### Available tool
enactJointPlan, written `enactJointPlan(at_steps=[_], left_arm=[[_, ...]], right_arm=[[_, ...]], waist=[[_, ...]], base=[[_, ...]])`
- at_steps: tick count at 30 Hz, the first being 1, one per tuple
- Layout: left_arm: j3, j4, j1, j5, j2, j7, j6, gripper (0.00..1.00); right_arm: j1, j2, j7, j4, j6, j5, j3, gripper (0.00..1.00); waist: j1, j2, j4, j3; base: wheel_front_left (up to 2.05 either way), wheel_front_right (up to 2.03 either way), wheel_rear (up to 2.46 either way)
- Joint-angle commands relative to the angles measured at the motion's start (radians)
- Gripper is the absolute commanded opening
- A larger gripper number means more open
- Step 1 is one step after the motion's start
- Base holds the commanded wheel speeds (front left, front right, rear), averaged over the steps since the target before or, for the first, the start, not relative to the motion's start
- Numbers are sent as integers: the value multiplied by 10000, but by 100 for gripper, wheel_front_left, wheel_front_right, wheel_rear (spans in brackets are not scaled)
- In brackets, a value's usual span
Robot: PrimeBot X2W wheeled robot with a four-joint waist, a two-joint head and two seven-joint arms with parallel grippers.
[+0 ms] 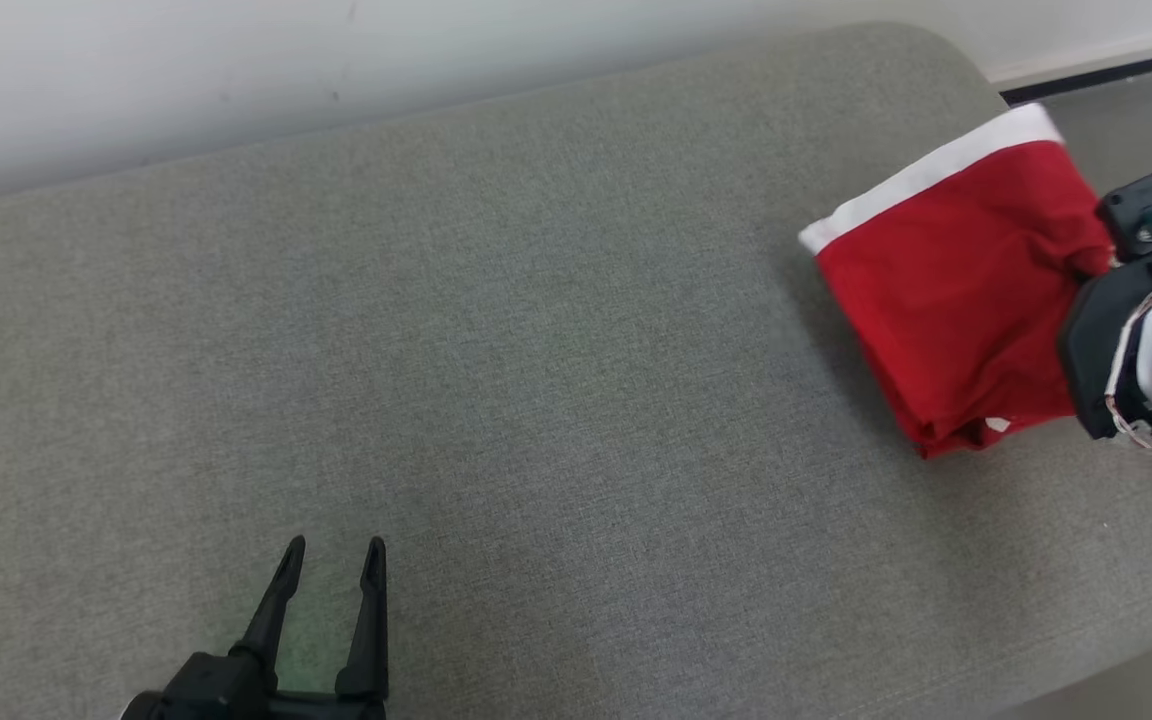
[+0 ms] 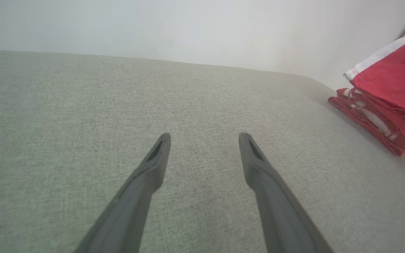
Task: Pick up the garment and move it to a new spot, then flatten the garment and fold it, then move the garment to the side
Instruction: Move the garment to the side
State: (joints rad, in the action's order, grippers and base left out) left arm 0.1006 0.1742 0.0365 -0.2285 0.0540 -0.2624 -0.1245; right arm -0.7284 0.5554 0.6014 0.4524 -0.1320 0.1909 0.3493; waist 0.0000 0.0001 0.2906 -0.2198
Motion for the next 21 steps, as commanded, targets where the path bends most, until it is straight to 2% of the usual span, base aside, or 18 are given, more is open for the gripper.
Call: enactJointPlan(at_steps=[1, 7, 15, 19, 20, 21], left_arm=[[20, -27, 142, 95, 105, -28, -57, 100], [180, -28, 377, 200, 405, -28, -48, 100], [425, -86, 716, 229, 700, -28, -58, 100], [568, -171, 889, 203, 769, -28, -61, 100], [586, -177, 923, 199, 781, -28, -61, 100], [602, -172, 944, 195, 776, -28, -60, 100]], right_arm=[[-63, -136, -274, 285, 26, -155, -374, 0], [-155, -480, -1191, 1326, 26, -676, -1473, 0], [-550, -420, -2328, 2669, 26, -1413, -2287, 0], [-561, -333, -2563, 3522, 26, -2429, -3015, 0], [-538, -331, -2691, 3609, 26, -2671, -3177, 38], [-486, -386, -2789, 3708, 26, -2812, -3326, 100]], waist=[[0, -1, 112, -252], [0, -1, -140, -693], [0, -1, -705, -1331], [0, -1, -1037, -1596], [0, -1, -1086, -1618], [0, -1, -1135, -1621]], base=[[0, 0, 0], [0, 0, 0], [0, 0, 0], [0, 0, 0], [0, 0, 0], [0, 0, 0]])
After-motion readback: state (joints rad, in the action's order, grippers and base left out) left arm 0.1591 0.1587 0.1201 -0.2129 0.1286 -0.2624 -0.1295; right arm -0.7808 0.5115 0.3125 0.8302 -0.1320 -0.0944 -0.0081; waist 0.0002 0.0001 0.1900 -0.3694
